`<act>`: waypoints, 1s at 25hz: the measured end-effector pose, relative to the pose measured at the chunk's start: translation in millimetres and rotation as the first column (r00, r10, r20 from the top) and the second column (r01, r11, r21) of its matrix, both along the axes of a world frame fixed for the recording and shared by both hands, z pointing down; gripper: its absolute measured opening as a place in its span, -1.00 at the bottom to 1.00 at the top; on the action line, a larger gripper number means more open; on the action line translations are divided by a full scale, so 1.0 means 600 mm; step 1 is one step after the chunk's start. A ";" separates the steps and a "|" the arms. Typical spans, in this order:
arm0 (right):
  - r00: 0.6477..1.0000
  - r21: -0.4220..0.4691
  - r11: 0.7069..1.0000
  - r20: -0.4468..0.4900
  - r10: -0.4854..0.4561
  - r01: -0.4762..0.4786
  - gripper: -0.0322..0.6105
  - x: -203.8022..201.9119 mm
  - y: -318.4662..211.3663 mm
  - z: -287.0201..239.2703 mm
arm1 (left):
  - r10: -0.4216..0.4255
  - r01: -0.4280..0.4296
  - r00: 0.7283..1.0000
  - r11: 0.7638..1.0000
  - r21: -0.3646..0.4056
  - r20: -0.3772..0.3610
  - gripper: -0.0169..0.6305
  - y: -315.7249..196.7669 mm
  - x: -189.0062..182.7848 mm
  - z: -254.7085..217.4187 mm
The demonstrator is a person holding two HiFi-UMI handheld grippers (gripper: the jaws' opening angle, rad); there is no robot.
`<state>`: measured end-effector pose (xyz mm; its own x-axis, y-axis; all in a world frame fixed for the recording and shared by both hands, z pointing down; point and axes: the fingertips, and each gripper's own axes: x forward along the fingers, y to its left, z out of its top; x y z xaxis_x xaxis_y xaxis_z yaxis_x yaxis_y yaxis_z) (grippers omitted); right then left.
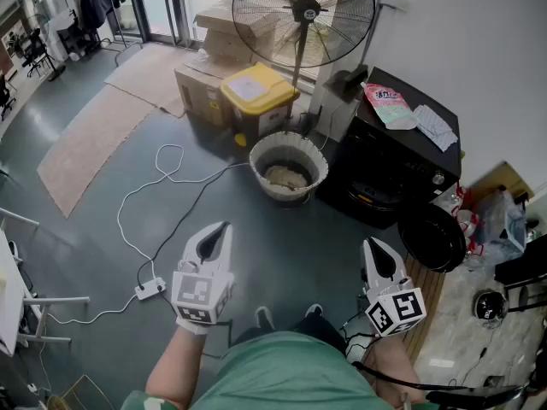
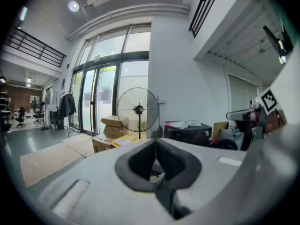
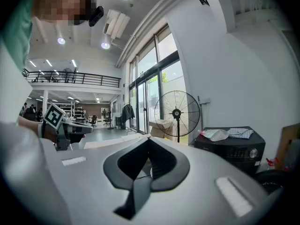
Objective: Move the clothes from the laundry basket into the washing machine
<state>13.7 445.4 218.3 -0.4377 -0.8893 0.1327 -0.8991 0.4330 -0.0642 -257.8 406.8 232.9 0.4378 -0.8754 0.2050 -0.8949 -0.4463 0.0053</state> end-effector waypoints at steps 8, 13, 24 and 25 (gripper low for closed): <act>1.000 -0.002 1.000 -0.005 0.003 -0.003 -0.93 0.002 0.000 0.006 | -0.001 0.001 1.000 1.000 -0.001 -0.003 -0.94 0.000 0.001 0.006; 1.000 -0.010 1.000 0.012 0.025 -0.025 -0.93 0.003 -0.011 0.003 | 0.000 0.000 1.000 1.000 -0.002 -0.008 -0.94 -0.007 0.000 0.003; 0.995 0.025 0.995 0.022 0.094 -0.095 -0.61 0.024 -0.064 -0.002 | 0.032 -0.031 0.998 0.999 0.023 -0.051 -0.46 -0.046 0.012 -0.005; 0.995 0.022 0.995 0.023 0.097 -0.098 -0.53 0.029 -0.075 -0.002 | 0.034 -0.033 0.998 0.999 0.017 -0.052 -0.42 -0.055 0.019 -0.002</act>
